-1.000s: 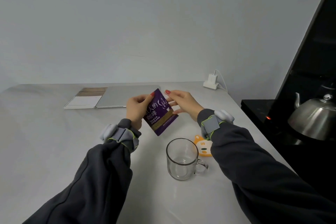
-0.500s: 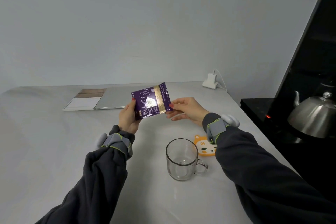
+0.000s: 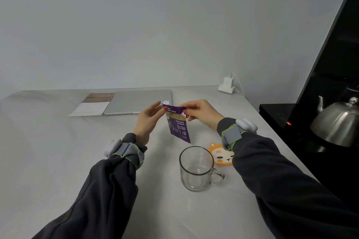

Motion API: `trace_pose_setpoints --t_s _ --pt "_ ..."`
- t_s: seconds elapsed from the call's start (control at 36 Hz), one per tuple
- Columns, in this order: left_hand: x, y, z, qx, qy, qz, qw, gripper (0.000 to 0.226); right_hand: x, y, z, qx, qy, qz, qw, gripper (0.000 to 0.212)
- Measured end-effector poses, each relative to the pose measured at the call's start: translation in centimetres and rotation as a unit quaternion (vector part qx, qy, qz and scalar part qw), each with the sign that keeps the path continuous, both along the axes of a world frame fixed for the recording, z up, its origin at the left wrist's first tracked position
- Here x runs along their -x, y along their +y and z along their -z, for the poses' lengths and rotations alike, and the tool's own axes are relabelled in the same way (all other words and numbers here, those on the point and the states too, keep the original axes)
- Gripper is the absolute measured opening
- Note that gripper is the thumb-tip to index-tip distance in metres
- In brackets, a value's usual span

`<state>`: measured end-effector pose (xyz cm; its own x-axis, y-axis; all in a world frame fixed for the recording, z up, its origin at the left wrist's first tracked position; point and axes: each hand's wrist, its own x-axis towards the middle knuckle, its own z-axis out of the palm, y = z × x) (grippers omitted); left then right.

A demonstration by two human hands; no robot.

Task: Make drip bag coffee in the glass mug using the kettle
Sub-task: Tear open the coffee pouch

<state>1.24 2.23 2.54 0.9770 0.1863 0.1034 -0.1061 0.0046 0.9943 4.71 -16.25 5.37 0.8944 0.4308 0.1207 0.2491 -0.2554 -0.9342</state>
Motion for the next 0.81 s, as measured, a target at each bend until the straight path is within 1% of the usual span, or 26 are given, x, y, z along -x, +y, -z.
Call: trace_pose_setpoints --t_s 0.06,0.14,0.22,0.31,0.36,0.39,0.47,0.53,0.58,0.64,0.69,0.75,0.81 --pt "0.0 0.1 0.1 -0.009 0.004 0.004 1.0 0.051 0.1 -0.2 -0.2 0.005 -0.006 -0.004 1.0 0.029" --pt "0.0 0.3 0.2 -0.052 -0.013 0.0 0.999 0.046 0.3 -0.5 -0.3 0.02 -0.015 -0.006 1.0 0.029" --pt "0.2 0.3 -0.2 -0.047 -0.021 0.057 0.997 0.043 0.3 -0.5 -0.5 0.012 -0.029 0.0 1.0 0.033" --pt "0.6 0.0 -0.6 -0.089 -0.032 0.076 0.993 0.025 0.3 -0.2 -0.7 -0.015 -0.043 0.015 0.999 0.036" --pt "0.6 -0.2 -0.8 -0.104 -0.035 0.075 0.991 0.018 0.2 -0.1 -0.8 -0.03 -0.048 0.02 0.998 0.038" --pt "0.5 -0.3 -0.9 -0.115 -0.042 0.064 0.99 0.02 0.3 0.0 -0.8 -0.032 -0.05 0.019 0.998 0.039" --pt "0.1 -0.2 -1.3 -0.175 -0.078 0.017 0.981 0.049 0.5 0.1 -1.1 -0.029 -0.051 0.003 0.998 0.039" --pt "0.0 -0.2 -2.0 -0.209 -0.115 0.032 0.971 0.053 0.5 0.1 -1.4 -0.034 -0.05 -0.007 0.998 0.041" --pt "0.2 -0.3 -2.8 -0.24 -0.132 0.057 0.96 0.045 0.6 0.2 -1.8 -0.042 -0.048 -0.016 0.998 0.042" --pt "0.3 -0.3 -3.5 -0.246 -0.131 0.073 0.958 0.031 0.7 0.2 -2.2 -0.055 -0.045 -0.024 0.997 0.043" --pt "0.5 -0.4 -4.0 -0.22 -0.121 0.082 0.965 0.014 0.9 0.3 -2.7 -0.067 -0.043 -0.015 0.997 0.045" --pt "0.8 -0.5 -4.4 -0.189 -0.111 0.077 0.973 0.003 1.1 0.3 -3.1 -0.075 -0.05 -0.003 0.996 0.046" --pt "1.1 -0.7 -4.7 -0.176 -0.105 0.067 0.977 0.005 1.5 0.3 -3.4 -0.081 -0.056 0.0 0.995 0.045"
